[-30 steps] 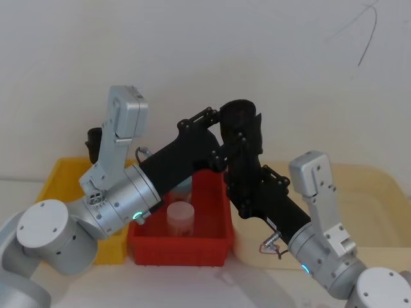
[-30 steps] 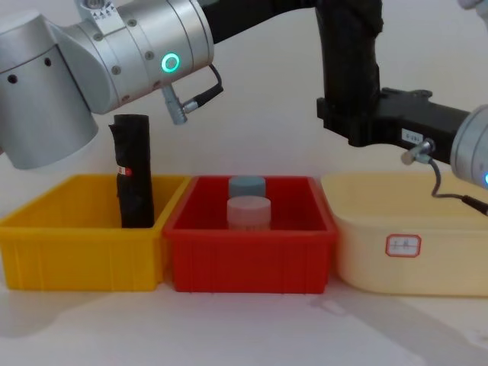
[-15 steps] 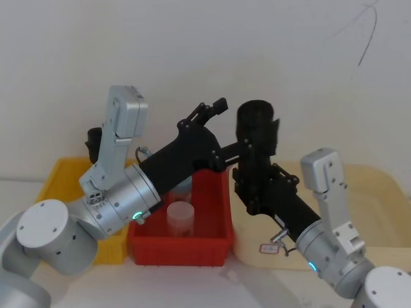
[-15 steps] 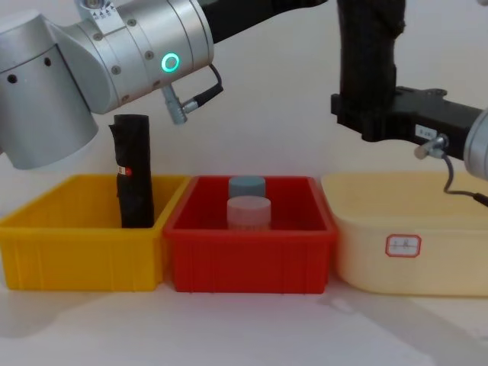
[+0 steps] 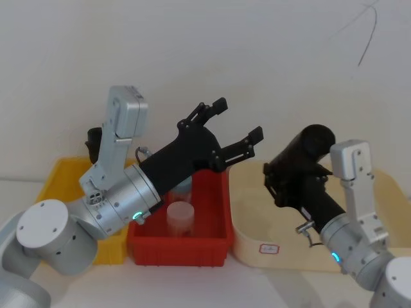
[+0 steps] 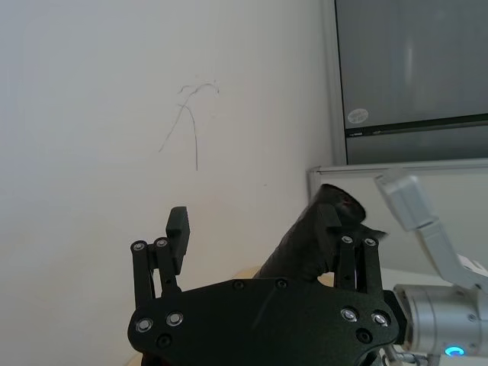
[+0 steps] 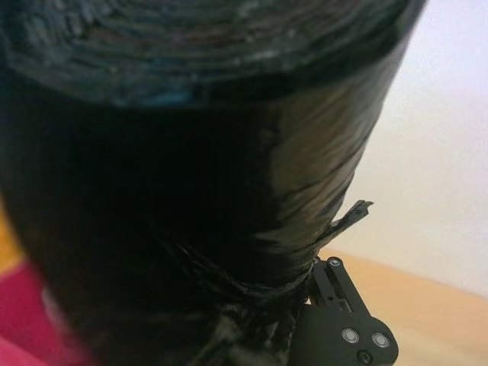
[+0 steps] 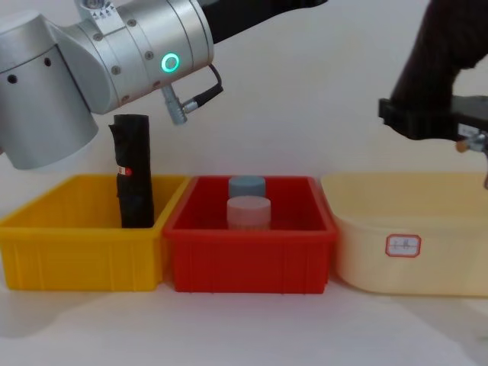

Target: Pick up the garbage bag with the one hand and transfer it to the other hand.

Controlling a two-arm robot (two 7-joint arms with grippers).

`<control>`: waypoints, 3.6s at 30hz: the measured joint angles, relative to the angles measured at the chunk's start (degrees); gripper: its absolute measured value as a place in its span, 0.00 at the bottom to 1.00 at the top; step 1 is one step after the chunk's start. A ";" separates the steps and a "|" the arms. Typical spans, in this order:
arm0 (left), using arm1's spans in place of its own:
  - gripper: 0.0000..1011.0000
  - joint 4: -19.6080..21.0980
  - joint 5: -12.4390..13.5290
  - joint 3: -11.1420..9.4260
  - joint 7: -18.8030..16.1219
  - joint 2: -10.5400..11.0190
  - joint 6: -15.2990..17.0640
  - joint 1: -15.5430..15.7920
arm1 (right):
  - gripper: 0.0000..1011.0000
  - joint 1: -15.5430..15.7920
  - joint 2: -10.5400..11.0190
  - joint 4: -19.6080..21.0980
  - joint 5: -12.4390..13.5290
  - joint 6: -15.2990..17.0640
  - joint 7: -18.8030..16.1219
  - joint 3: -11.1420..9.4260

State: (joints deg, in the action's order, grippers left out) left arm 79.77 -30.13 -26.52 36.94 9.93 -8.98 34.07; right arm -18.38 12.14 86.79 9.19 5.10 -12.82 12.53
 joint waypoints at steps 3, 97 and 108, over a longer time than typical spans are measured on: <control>0.99 0.00 0.00 0.00 0.00 0.00 0.01 0.00 | 0.49 -0.52 0.13 -0.83 0.07 1.90 0.77 -0.84; 0.99 10.65 3.44 5.54 -10.71 5.89 -0.04 -8.48 | 0.99 -5.12 -0.10 -2.07 -2.26 16.01 -6.84 7.23; 0.99 13.16 4.23 7.47 -12.94 7.28 0.14 -10.86 | 0.99 -7.69 -1.24 -5.85 -1.64 15.85 -8.56 9.45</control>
State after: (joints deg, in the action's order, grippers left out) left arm 92.93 -25.90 -19.05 24.01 17.21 -8.84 23.22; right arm -26.07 10.90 80.94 7.55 20.95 -21.38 21.99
